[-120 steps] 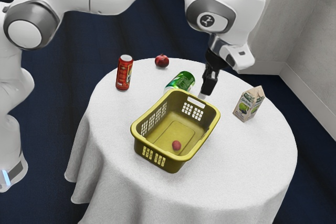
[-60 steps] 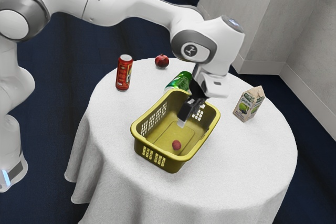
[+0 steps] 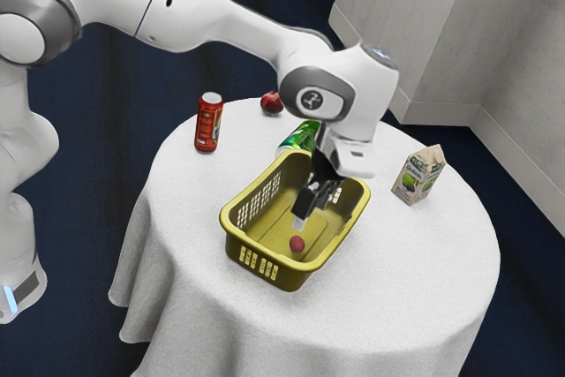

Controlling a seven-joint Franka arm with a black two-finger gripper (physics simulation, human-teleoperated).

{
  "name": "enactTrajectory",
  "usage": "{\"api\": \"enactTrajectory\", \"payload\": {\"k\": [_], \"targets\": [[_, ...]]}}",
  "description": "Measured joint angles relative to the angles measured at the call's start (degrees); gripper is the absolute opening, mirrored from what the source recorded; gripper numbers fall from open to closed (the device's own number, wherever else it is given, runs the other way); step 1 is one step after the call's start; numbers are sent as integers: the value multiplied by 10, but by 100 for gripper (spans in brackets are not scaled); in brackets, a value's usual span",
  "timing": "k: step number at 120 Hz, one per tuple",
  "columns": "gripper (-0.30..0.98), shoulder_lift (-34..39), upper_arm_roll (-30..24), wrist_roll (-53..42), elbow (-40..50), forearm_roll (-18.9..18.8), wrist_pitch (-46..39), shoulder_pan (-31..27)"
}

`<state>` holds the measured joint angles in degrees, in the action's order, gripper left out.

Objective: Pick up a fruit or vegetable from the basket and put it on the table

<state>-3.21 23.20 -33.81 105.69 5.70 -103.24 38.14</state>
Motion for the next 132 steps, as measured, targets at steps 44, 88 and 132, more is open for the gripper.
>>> {"api": "enactTrajectory", "payload": {"k": [44, 88, 132], "targets": [[69, 2, 1, 26, 40, 18, -26, -3], [69, -2, 2, 24, 60, -4, -74, -5], [69, -2, 1, 15, 82, -3, -110, -1]]}}
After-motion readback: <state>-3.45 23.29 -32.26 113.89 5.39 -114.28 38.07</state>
